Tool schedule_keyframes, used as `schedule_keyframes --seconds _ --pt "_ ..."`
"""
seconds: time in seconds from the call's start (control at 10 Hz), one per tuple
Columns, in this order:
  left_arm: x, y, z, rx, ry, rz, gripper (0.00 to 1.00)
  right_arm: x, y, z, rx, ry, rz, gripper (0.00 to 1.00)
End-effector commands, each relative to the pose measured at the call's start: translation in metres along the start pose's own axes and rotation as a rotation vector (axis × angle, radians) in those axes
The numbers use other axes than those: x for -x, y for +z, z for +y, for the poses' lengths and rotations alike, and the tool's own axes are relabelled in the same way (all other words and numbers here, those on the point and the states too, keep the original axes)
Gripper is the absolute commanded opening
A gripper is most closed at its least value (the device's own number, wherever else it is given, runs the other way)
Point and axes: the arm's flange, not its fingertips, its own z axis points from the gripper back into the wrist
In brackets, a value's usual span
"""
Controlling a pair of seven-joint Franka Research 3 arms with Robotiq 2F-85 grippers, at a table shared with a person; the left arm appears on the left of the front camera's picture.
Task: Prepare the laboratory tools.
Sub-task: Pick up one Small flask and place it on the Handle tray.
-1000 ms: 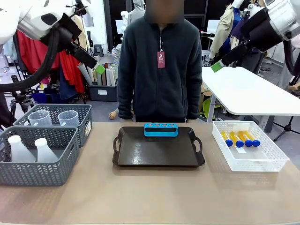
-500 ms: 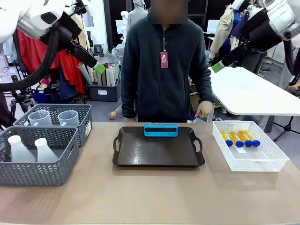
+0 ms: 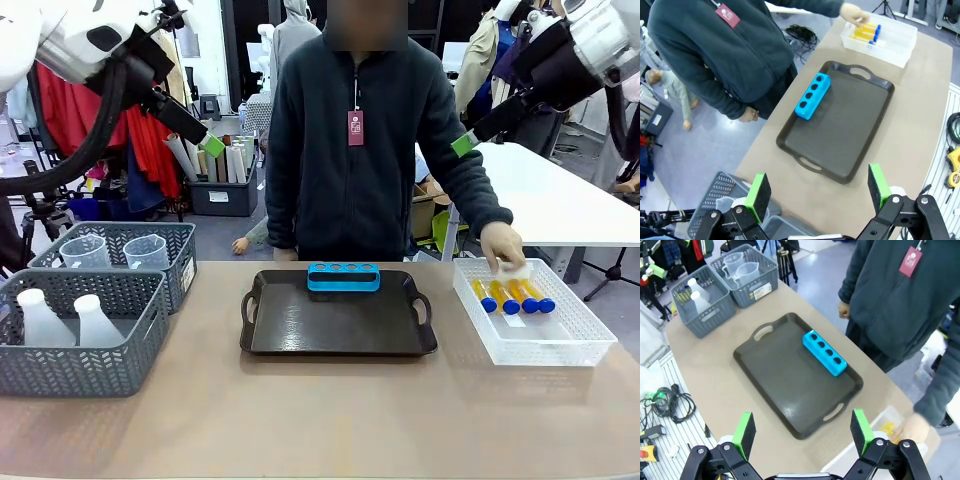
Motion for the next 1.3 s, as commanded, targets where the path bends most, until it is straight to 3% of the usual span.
schedule_keyframes --seconds 0.0,0.9,1.0,1.2 --pt "0.0 0.002 0.001 -0.005 0.0 -0.006 1.0 0.001 0.0 0.0 -0.016 -0.001 -0.016 1.0" --pt "0.0 0.0 0.0 0.0 0.0 0.0 1.0 0.001 0.0 0.0 -0.016 -0.001 -0.016 1.0" --pt "0.002 0.007 -0.005 -0.027 0.052 0.15 1.0 0.001 0.0 0.0 -0.016 -0.001 -0.016 1.0" --pt "0.02 0.011 0.002 -0.102 0.109 0.31 1.0 0.001 0.0 0.0 -0.016 -0.001 -0.016 1.0"
